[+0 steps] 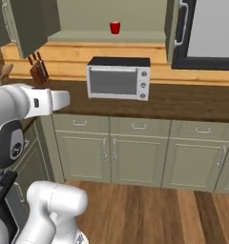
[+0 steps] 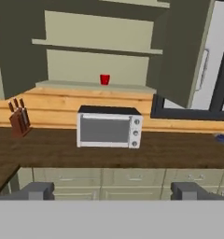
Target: Gather all objects into one cabinet and sort the glasses and bowls to opposite sides.
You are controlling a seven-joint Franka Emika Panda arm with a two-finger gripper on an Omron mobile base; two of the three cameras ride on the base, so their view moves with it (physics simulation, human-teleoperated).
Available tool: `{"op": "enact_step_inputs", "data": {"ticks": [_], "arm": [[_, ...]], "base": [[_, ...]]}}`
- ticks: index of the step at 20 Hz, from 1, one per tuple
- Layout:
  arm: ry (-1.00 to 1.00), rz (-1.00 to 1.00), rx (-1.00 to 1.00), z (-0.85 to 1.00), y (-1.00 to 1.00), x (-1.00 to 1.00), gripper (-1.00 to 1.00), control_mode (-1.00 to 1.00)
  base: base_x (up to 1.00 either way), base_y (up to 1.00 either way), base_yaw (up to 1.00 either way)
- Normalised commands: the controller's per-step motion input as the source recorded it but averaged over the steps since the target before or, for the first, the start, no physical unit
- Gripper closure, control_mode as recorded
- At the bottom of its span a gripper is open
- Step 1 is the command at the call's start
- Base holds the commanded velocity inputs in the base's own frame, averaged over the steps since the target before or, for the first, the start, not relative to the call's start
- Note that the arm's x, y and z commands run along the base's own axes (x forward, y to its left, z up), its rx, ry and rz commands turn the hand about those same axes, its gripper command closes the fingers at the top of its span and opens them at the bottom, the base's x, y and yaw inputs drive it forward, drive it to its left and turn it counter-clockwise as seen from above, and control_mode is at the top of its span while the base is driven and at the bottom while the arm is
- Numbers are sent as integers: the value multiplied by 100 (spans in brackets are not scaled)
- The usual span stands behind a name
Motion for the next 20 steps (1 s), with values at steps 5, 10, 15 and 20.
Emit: {"op": "enact_step_inputs", "data": {"ticks": [5,10,15,20], "arm": [[0,0,0,0,0,0,-100,100],[0,0,0,0,0,0,-100,100],[0,0,0,0,0,0,-100,100],[0,0,0,0,0,0,-100,100]], "base": [[70,1,11],[45,0,0],[65,0,0],[83,0,0]]}}
